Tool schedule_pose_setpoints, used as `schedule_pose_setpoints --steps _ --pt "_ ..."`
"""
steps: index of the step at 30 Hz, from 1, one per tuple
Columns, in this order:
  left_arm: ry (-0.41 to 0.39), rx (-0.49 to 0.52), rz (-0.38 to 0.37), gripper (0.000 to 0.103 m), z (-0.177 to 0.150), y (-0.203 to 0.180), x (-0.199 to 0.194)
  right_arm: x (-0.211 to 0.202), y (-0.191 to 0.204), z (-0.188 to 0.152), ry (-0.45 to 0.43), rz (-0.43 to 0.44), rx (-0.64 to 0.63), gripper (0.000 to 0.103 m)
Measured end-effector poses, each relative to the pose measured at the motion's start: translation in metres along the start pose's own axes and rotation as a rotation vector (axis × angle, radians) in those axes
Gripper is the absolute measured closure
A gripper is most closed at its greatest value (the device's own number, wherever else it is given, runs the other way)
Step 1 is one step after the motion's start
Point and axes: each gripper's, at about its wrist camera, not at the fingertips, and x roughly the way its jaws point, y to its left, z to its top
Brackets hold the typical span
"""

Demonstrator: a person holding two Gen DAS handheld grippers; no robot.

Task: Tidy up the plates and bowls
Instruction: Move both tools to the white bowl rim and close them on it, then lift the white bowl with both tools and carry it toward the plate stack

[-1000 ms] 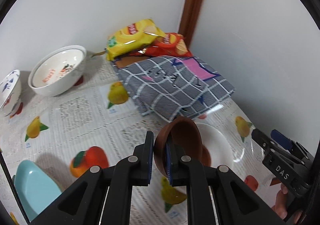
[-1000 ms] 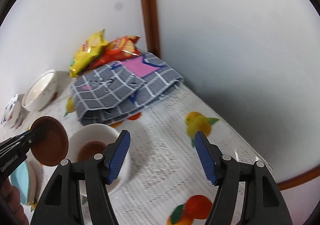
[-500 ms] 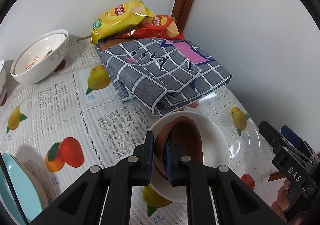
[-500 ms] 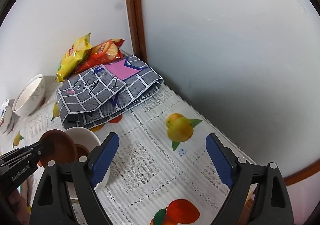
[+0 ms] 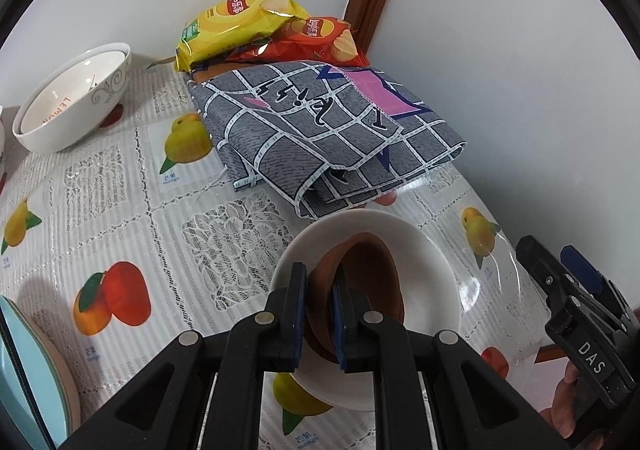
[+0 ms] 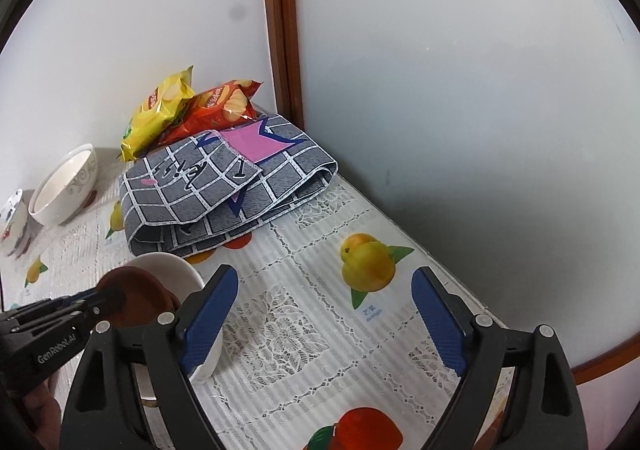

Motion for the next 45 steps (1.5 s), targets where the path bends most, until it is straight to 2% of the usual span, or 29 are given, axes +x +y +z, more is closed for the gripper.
schedule_pose_setpoints --steps 11,18,31,37,39,40,42,45 --pt "0.014 -0.050 -0.033 0.090 -0.002 0.005 0.005 -0.002 0.011 -0.003 0.015 0.036 -0.027 0.015" --pt "0.019 -0.067 -0.043 0.090 -0.002 0.006 0.007 -0.002 0.006 -0.004 0.012 0.056 0.007 0.015" --pt "0.021 -0.023 -0.023 0.090 -0.001 0.001 -0.003 -0.001 0.012 -0.005 0.031 0.086 -0.008 0.016" --pt "-0.038 0.022 0.023 0.088 0.002 -0.001 -0.020 0.004 0.020 -0.008 0.067 0.129 -0.028 0.026" --pt "-0.044 0.031 0.060 0.073 0.004 0.000 -0.022 0.005 0.023 -0.009 0.074 0.133 -0.033 0.029" --pt "-0.044 0.031 0.074 0.071 0.005 0.001 -0.021 0.006 0.024 -0.009 0.080 0.139 -0.033 0.032" --pt "-0.031 0.027 0.096 0.071 0.005 0.004 -0.020 0.009 0.026 -0.011 0.097 0.164 -0.031 0.036" --pt "-0.006 0.021 0.090 0.071 0.006 0.007 -0.016 0.013 0.032 -0.012 0.115 0.187 -0.037 0.041"
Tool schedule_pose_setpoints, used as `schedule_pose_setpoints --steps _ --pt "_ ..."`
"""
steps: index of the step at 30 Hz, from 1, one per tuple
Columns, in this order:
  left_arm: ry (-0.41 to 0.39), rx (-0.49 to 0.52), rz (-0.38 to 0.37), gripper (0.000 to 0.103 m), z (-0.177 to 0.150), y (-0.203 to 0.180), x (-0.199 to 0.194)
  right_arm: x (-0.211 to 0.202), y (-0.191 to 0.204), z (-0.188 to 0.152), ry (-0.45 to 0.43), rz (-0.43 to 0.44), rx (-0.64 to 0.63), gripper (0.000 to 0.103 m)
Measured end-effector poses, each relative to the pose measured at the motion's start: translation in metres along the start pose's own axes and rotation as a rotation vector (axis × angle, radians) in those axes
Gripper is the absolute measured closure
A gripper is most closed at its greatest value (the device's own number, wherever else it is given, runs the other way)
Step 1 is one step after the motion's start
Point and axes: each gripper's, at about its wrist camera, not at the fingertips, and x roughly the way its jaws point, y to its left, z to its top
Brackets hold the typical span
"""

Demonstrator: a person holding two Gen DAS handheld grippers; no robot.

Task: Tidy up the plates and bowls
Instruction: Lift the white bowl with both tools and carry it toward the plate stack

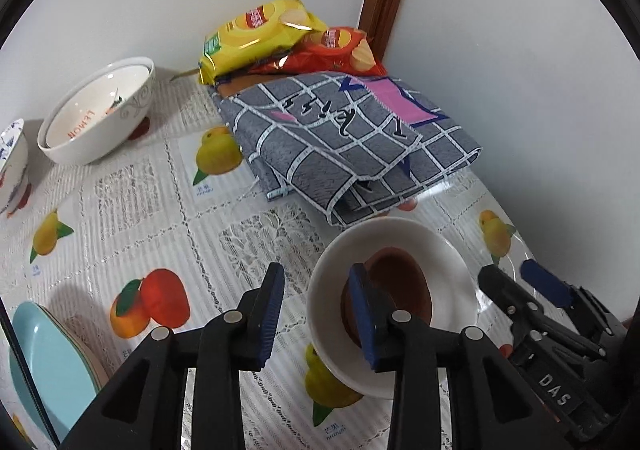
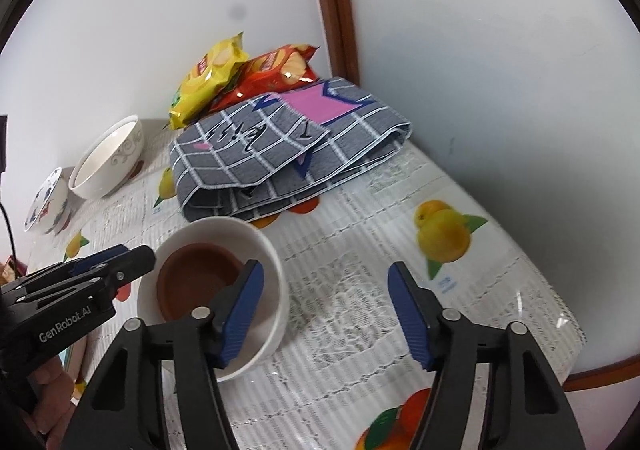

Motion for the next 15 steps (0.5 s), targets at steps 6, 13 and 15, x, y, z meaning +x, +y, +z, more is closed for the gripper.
schedule_pose_setpoints --steps 6,13,15 --pt "0.030 0.016 0.025 0.071 -0.002 -0.001 0.007 0.012 0.013 -0.004 0.037 0.007 -0.032 0.045" --pt "0.058 0.029 0.049 0.071 -0.004 -0.002 0.014 0.022 0.013 -0.007 0.073 0.007 -0.022 0.050" --pt "0.069 0.031 0.053 0.071 -0.005 -0.001 0.017 0.024 0.013 -0.008 0.082 0.002 -0.021 0.052"
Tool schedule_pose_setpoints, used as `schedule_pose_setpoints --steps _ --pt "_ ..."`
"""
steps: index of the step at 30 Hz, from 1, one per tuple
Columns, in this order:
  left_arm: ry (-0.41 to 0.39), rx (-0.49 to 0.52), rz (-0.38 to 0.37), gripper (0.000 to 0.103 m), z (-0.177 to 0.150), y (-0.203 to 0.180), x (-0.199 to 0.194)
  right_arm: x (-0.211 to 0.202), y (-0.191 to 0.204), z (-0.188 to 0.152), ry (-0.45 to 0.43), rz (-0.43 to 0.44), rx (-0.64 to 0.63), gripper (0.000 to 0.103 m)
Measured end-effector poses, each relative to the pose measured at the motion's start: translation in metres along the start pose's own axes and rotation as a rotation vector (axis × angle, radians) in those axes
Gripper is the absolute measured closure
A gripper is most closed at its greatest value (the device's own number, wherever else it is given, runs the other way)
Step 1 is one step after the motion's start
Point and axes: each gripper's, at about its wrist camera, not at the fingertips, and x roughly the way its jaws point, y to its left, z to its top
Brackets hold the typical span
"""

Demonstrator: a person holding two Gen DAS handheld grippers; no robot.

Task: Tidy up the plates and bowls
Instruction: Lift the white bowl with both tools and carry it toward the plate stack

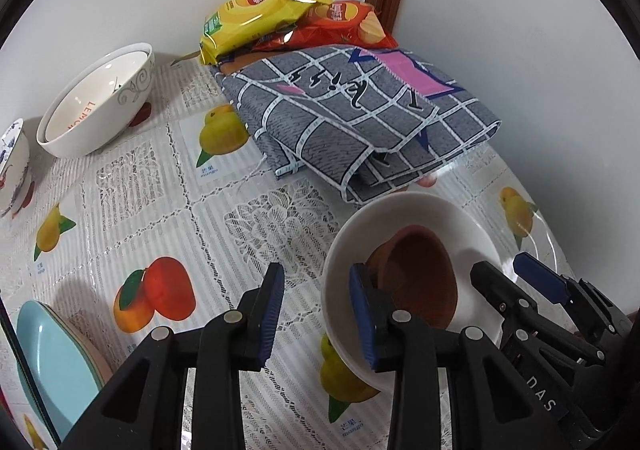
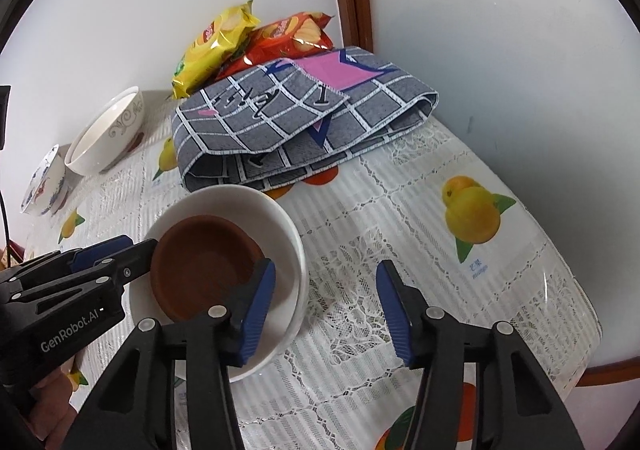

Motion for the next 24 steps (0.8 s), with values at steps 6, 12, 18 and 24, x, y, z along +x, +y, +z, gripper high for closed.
schedule_pose_setpoints --steps 6,12,18,24 --pt "0.006 0.008 0.017 0.071 -0.001 0.002 0.004 0.007 -0.001 -0.001 0.023 -0.016 0.007 0.059" --pt "0.012 0.013 0.017 0.071 -0.001 0.003 0.006 0.012 0.000 -0.002 0.041 -0.012 0.016 0.061" --pt "0.036 0.011 0.004 0.078 -0.002 0.004 0.012 0.016 0.001 -0.003 0.057 -0.018 0.020 0.062" --pt "0.043 0.007 -0.006 0.084 -0.003 0.004 0.015 0.020 0.001 -0.004 0.068 -0.010 0.027 0.062"
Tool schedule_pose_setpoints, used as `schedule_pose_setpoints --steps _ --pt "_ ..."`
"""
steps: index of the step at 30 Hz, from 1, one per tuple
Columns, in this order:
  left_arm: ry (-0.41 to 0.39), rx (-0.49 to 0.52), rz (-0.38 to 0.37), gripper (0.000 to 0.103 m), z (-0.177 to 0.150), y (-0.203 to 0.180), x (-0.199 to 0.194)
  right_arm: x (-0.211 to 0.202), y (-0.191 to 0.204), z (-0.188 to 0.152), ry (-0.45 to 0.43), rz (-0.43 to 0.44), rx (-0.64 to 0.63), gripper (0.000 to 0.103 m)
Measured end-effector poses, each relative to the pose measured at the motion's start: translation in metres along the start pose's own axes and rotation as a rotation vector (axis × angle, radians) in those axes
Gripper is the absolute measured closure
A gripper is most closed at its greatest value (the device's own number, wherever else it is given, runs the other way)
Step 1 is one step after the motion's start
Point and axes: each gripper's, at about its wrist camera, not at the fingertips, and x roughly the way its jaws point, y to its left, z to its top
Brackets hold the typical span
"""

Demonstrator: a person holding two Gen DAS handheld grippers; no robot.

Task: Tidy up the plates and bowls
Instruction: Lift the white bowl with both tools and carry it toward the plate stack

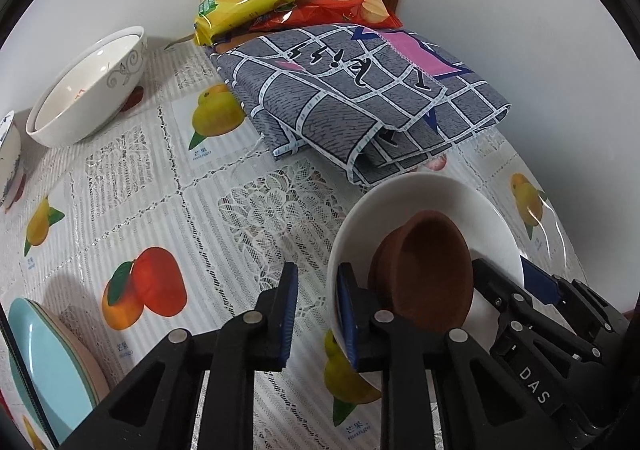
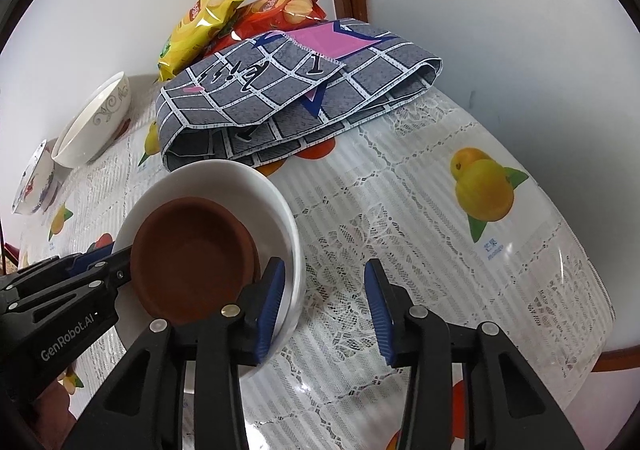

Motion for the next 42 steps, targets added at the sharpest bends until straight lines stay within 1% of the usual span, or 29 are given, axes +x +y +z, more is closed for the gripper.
schedule_pose_setpoints --steps 12,20,25,31,34,42 --pt "0.022 -0.016 -0.023 0.085 -0.003 -0.002 0.009 0.004 -0.001 -0.001 0.011 0.001 0.027 0.061" --pt "0.014 -0.019 -0.027 0.088 -0.003 -0.002 0.010 0.009 -0.007 0.001 0.055 0.040 0.079 0.061" --pt "0.007 -0.019 -0.022 0.088 -0.004 -0.003 0.010 0.010 -0.008 0.001 0.063 0.052 0.087 0.061" --pt "0.025 -0.016 -0.018 0.087 -0.004 -0.004 0.012 0.010 -0.009 0.000 0.057 0.056 0.092 0.061" --pt "0.035 -0.012 -0.010 0.086 -0.004 -0.004 0.013 0.010 -0.009 -0.001 0.047 0.059 0.102 0.061" --pt "0.047 -0.023 -0.020 0.086 -0.003 -0.002 0.017 0.008 -0.009 0.000 0.014 0.049 0.128 0.063"
